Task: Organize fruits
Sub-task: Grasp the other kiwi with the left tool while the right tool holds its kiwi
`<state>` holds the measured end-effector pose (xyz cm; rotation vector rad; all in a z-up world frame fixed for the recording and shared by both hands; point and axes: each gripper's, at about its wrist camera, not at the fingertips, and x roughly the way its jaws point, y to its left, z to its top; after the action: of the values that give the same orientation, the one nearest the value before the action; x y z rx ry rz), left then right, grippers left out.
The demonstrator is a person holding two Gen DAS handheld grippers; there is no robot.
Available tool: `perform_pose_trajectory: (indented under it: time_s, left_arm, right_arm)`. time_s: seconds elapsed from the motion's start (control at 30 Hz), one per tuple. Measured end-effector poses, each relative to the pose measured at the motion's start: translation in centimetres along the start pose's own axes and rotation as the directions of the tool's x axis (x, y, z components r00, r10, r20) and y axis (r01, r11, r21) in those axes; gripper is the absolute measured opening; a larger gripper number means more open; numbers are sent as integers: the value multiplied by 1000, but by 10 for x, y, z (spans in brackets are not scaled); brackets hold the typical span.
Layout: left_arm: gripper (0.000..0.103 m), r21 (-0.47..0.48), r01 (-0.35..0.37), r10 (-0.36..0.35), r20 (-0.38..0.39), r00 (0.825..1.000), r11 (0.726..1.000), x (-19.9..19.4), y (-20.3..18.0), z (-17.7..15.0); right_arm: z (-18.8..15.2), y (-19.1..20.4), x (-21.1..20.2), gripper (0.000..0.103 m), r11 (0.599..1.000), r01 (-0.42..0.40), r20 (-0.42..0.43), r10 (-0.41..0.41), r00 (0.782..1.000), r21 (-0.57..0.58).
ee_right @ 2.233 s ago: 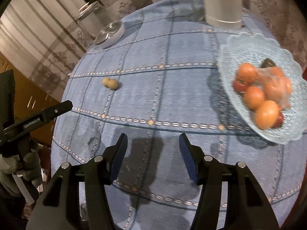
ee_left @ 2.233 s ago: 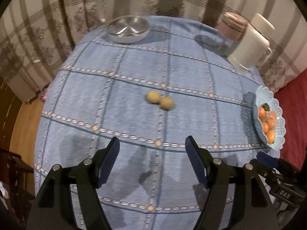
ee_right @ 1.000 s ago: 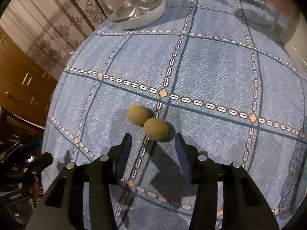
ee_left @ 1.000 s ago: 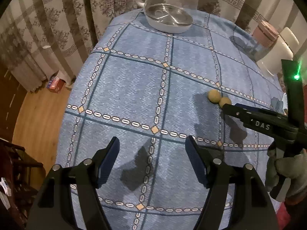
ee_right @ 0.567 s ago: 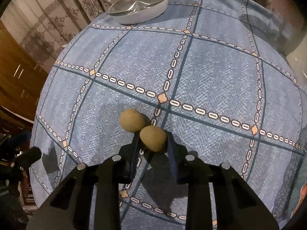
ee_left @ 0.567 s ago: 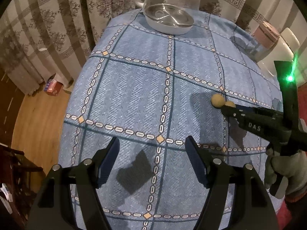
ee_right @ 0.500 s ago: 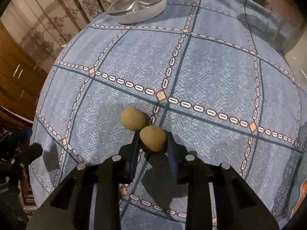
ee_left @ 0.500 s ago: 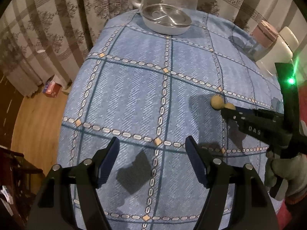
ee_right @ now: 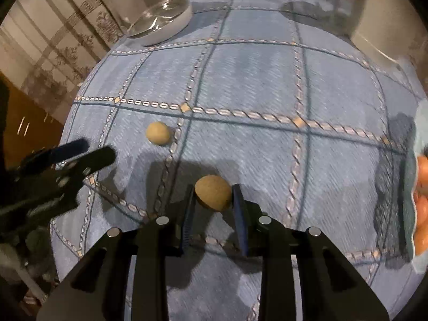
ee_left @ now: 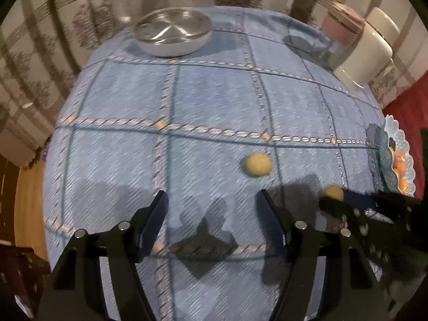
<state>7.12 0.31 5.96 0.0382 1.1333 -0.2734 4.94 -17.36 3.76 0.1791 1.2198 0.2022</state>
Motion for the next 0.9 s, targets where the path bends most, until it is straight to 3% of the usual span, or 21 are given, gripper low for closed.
perform_pose_trajectory:
  time_s: [0.33,0.53,0.9]
  left_arm:
    - [60,75,11,-8,-33,999,997,34,-36,15]
    - [49,69,2,2,-60,998,998,48,-41,15]
    - [44,59,5,-3,-31,1000,998,55,-43,17]
  right_arm:
    - [-26,-25,-28,28,996,-4,27,2,1000,84]
    - [-44,-37,-36,28,993,2,21,-5,1000,117]
    - [-65,-46,-47,28,993,15,8,-16,1000,119]
